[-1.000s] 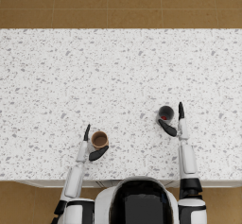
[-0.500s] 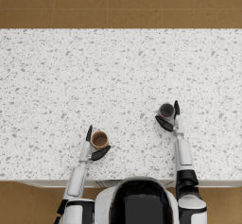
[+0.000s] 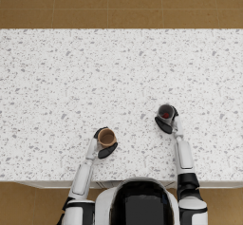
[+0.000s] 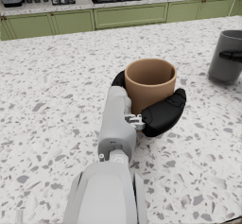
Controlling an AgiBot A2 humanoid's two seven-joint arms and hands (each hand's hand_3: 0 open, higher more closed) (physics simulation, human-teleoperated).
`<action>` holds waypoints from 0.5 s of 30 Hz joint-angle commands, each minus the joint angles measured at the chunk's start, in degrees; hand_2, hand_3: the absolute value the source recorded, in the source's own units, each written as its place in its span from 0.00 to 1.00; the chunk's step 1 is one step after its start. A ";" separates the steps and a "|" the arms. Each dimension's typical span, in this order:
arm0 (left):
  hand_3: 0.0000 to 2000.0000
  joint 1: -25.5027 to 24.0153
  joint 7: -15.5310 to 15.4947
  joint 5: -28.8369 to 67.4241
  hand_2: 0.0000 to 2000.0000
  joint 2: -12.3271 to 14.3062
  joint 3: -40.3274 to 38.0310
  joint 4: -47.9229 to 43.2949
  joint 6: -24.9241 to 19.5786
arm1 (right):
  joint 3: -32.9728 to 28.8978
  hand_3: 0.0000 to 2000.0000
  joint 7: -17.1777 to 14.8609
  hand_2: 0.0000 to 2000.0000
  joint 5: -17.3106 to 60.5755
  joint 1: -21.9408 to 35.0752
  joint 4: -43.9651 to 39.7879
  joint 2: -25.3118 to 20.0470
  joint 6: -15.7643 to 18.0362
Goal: Pick up two cups and pour the berry on the right into the cup on the left
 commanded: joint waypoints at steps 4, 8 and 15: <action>0.64 8.27 0.00 -0.01 1.00 5.47 5.36 2.31 -0.26 | 0.71 0.64 -0.07 1.00 -0.02 -2.54 20.88 0.23 0.75; 0.64 10.91 0.07 3.57 1.00 7.43 6.48 4.62 -0.54 | 0.74 0.64 -0.06 1.00 1.75 -2.15 24.61 -0.39 0.98; 0.64 13.60 0.14 15.75 1.00 9.52 6.87 6.89 -0.83 | 1.17 0.64 -0.09 1.00 14.45 -0.91 29.10 -1.61 1.64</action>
